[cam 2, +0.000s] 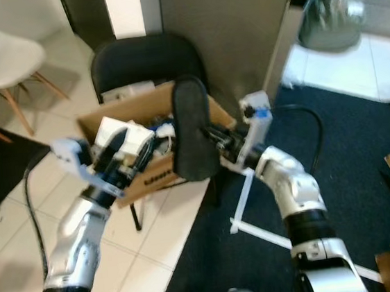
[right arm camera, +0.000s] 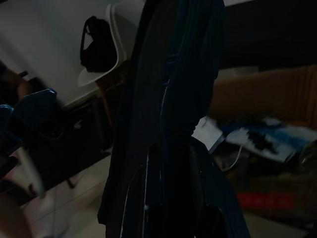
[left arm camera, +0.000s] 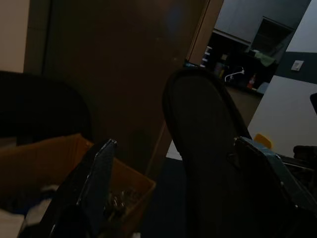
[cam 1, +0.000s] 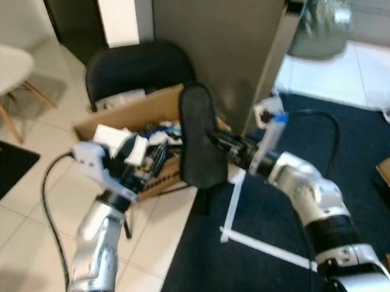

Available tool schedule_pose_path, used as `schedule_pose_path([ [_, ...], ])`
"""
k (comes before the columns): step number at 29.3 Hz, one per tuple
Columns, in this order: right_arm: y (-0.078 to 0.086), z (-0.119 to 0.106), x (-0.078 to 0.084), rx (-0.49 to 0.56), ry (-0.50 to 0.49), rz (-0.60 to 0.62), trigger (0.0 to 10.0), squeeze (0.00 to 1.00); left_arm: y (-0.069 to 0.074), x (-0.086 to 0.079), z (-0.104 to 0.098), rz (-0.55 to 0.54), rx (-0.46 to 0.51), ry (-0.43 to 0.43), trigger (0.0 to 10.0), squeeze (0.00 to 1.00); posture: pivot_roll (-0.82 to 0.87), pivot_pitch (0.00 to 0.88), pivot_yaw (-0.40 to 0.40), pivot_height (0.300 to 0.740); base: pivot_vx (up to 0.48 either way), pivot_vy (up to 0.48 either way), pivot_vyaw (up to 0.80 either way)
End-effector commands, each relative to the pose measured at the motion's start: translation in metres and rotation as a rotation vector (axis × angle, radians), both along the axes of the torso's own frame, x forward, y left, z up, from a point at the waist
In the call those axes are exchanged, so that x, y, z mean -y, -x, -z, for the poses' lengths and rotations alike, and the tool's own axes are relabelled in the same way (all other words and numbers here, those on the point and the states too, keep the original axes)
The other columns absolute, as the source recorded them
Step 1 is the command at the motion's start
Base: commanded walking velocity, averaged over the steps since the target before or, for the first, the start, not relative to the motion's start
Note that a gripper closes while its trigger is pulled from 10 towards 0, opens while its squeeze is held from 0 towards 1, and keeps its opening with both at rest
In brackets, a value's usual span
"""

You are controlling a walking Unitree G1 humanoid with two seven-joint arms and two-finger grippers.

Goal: Picking trash to rubbish bin

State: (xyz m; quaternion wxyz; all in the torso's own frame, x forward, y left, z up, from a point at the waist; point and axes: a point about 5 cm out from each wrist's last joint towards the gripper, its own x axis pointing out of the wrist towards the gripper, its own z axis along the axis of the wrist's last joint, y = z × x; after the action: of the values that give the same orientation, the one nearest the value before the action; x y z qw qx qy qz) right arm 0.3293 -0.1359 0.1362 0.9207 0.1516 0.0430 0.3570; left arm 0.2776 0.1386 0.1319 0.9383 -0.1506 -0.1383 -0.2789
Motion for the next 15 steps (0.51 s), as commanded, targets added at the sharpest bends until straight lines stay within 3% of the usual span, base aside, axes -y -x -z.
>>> schedule_pose_path([
  [1, -0.002, -0.007, 0.006, 0.035, 0.010, 0.024, 10.0, 0.00, 0.000, 0.002, 0.000, 0.009, 0.000, -0.020, 10.0, 0.00, -0.02, 0.000, -0.046, 0.740, 0.480, 0.000, 0.00],
  [15, -0.007, -0.028, -0.002, 0.131, 0.069, 0.046, 10.0, 0.00, 0.001, 0.002, 0.001, 0.003, -0.002, -0.019, 10.0, 0.00, -0.02, 0.000, -0.038, 0.740, 0.480, 0.000, 0.00],
])
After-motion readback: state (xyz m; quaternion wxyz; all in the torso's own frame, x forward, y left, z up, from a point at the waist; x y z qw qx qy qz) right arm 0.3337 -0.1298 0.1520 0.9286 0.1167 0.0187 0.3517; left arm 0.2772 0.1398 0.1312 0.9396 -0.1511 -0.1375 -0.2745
